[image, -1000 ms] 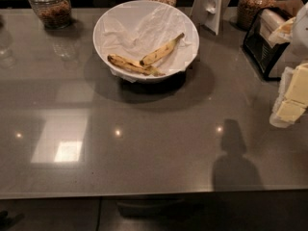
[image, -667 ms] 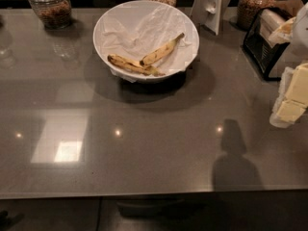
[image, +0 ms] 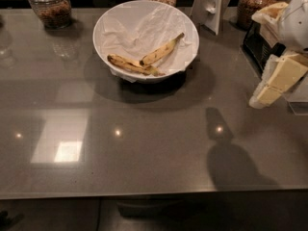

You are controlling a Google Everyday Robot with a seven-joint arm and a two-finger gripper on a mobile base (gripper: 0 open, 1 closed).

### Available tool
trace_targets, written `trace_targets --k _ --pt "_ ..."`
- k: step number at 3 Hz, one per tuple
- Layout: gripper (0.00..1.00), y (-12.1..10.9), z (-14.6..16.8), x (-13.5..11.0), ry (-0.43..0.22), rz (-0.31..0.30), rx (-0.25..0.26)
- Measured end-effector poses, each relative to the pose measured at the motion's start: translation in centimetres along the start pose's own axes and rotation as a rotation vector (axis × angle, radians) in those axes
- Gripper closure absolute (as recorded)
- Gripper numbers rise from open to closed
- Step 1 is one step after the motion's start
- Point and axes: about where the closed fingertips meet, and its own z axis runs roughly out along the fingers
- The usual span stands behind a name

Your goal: Pick banana from white bowl

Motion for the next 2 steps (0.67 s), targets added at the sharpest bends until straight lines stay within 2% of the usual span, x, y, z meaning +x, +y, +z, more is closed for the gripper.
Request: trace_targets --k 1,2 --pt "0.00 -3.8 1.9 -3.0 -0.189 -0.101 0.070" --pt "0.00 -8.2 3.1 -7.3 -0.365 -0.232 0.116"
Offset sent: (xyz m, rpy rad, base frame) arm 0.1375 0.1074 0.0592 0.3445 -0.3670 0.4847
